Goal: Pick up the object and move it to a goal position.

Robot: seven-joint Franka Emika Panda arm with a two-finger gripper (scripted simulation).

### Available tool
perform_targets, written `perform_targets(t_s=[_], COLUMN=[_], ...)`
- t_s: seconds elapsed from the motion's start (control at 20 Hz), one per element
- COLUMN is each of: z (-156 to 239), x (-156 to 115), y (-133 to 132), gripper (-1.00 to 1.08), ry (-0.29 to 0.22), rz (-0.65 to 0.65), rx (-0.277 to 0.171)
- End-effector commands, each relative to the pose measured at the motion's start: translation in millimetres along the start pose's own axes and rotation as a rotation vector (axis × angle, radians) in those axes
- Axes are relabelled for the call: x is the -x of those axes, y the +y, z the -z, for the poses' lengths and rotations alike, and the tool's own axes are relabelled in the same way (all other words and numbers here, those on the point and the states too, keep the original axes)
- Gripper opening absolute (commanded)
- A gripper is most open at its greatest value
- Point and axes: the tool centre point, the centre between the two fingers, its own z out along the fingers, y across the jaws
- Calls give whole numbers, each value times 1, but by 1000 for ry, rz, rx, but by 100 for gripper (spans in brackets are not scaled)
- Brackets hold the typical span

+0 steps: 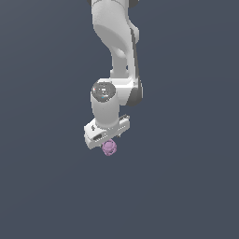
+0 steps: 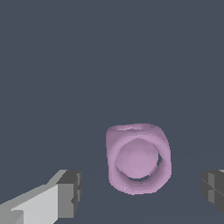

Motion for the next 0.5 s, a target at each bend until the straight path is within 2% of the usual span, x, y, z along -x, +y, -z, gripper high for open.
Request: perform_targets(t_s=[0.0,0.45], z=[-5,-13], x=[1,3], y=[3,7], gripper=[100,100], ry=[0,-1], rz=[33,79], rx=[-3,-8])
